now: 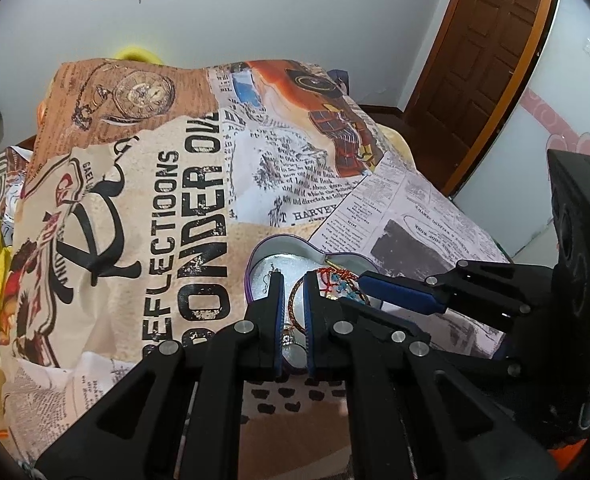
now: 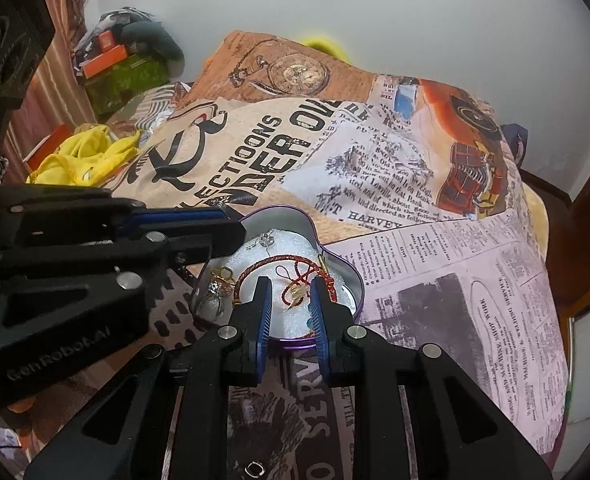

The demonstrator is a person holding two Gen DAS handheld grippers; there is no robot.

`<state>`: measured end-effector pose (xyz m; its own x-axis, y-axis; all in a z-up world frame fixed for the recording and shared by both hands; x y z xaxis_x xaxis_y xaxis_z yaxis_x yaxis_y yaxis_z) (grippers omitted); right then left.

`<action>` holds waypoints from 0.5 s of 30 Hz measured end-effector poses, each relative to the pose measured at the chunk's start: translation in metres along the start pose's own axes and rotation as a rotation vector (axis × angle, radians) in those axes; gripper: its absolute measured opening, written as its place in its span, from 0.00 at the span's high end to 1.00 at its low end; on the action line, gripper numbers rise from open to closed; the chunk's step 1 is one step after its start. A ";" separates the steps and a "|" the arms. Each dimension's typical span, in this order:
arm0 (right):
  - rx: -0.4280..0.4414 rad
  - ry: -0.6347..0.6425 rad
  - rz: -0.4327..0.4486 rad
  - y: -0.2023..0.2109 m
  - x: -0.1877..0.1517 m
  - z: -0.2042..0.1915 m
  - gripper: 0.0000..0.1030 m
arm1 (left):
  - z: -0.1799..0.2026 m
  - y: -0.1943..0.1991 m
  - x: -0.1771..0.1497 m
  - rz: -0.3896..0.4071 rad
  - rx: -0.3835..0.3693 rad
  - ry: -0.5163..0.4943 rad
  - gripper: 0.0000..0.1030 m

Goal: Organize jewelry
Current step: 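Carry both gold rings over the heart tin and open both grippers to drop them, then move both tools back to the silver rings on the bed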

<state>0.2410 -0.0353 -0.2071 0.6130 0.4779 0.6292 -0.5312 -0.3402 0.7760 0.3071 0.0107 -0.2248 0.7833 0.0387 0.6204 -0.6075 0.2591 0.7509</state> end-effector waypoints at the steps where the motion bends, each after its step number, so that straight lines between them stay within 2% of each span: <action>1: -0.004 0.002 0.002 0.002 0.000 0.000 0.83 | 0.000 0.003 0.000 0.005 0.002 -0.001 0.93; 12: -0.038 -0.009 0.060 0.038 -0.001 0.004 0.82 | 0.014 0.044 0.001 0.063 0.020 -0.032 0.93; 13: -0.042 -0.013 0.065 0.043 -0.001 0.006 0.81 | 0.017 0.049 0.000 0.068 0.020 -0.036 0.93; 15: -0.048 -0.023 0.076 0.051 -0.003 0.008 0.72 | 0.020 0.054 -0.001 0.072 0.020 -0.040 0.93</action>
<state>0.2167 -0.0608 -0.1688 0.5829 0.4330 0.6876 -0.6036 -0.3358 0.7231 0.2706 0.0050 -0.1805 0.7315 0.0175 0.6816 -0.6652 0.2377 0.7078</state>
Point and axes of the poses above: each gripper's, at about its wrist camera, not at the fingertips, and y roughly against the way its jaws point, z to its right, x to its top, the point moved 5 cm from there along -y, roughly the way its jaws point, and after that the axes turned 3 degrees about y, right-handed, at the moved point
